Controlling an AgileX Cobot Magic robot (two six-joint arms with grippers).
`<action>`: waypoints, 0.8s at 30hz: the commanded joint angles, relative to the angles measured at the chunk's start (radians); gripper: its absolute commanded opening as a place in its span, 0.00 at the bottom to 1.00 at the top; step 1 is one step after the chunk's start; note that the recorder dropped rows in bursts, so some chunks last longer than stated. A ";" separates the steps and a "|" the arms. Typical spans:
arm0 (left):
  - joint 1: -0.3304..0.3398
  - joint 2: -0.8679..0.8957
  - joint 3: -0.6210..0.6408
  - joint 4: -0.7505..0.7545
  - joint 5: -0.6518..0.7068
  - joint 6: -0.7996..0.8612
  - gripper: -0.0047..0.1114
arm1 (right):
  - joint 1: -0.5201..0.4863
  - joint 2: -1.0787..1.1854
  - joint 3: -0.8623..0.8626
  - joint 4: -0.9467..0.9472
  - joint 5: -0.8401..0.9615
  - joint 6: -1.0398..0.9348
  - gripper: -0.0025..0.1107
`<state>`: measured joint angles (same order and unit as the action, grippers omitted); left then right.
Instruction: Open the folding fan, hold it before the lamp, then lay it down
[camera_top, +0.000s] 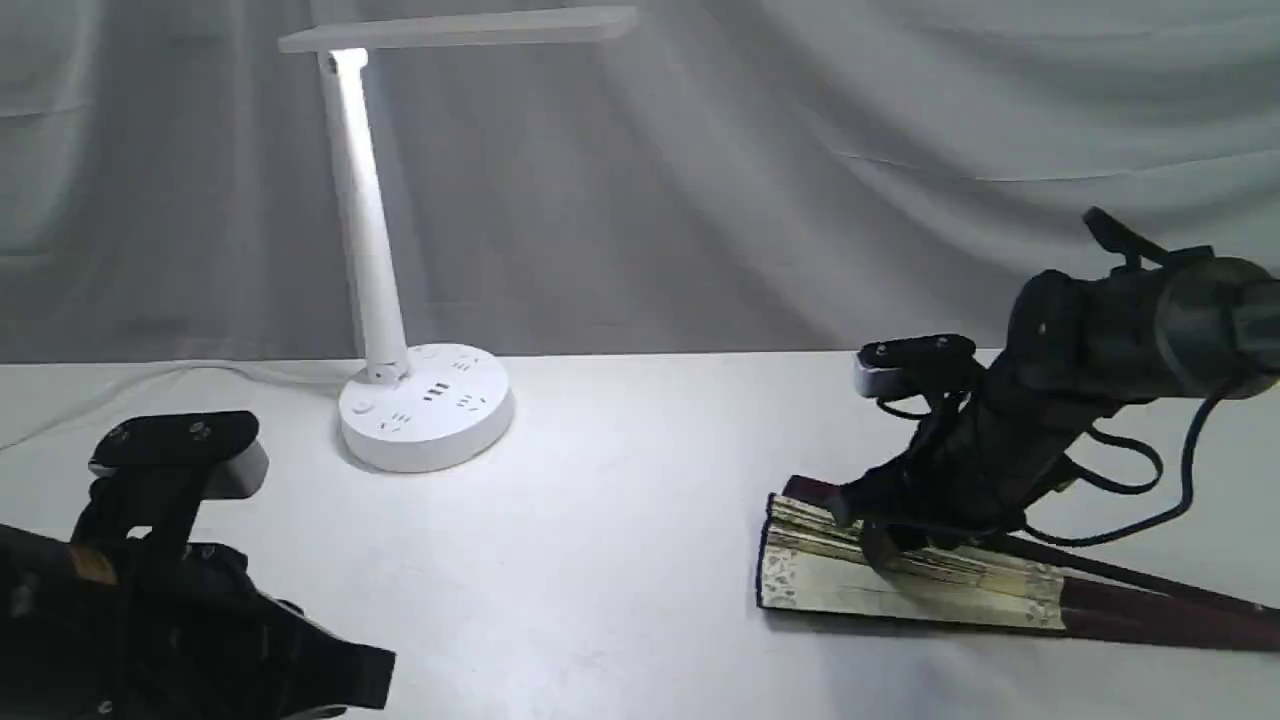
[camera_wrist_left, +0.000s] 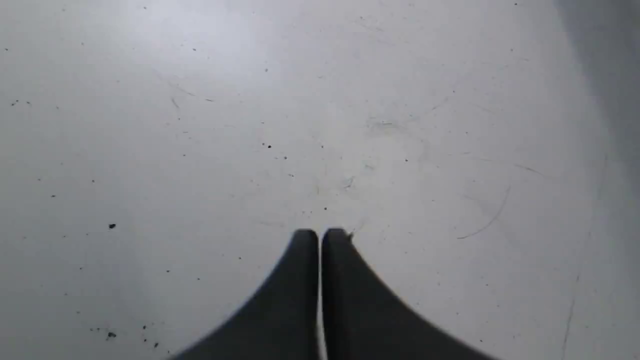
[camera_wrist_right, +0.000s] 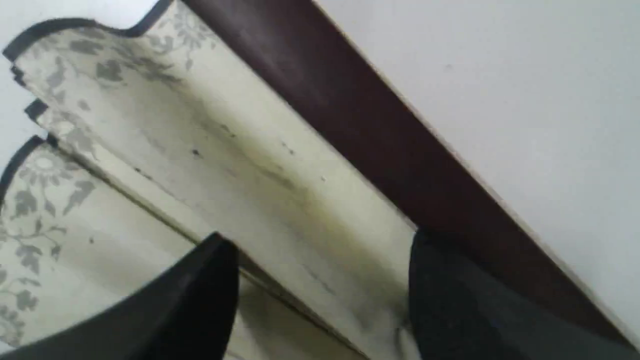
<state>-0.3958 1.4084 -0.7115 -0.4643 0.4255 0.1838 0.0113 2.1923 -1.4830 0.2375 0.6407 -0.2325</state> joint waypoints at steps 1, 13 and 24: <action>0.002 -0.001 -0.001 0.003 -0.005 0.005 0.04 | 0.009 0.030 0.016 0.036 0.037 0.164 0.47; 0.002 -0.001 -0.001 0.003 0.041 0.005 0.04 | 0.069 0.030 0.016 0.075 0.118 0.292 0.47; 0.002 -0.001 -0.001 0.003 0.042 0.001 0.04 | 0.069 0.013 0.016 0.081 0.149 0.292 0.47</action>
<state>-0.3958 1.4084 -0.7115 -0.4643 0.4686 0.1838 0.0744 2.1881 -1.4853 0.3073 0.6962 0.0442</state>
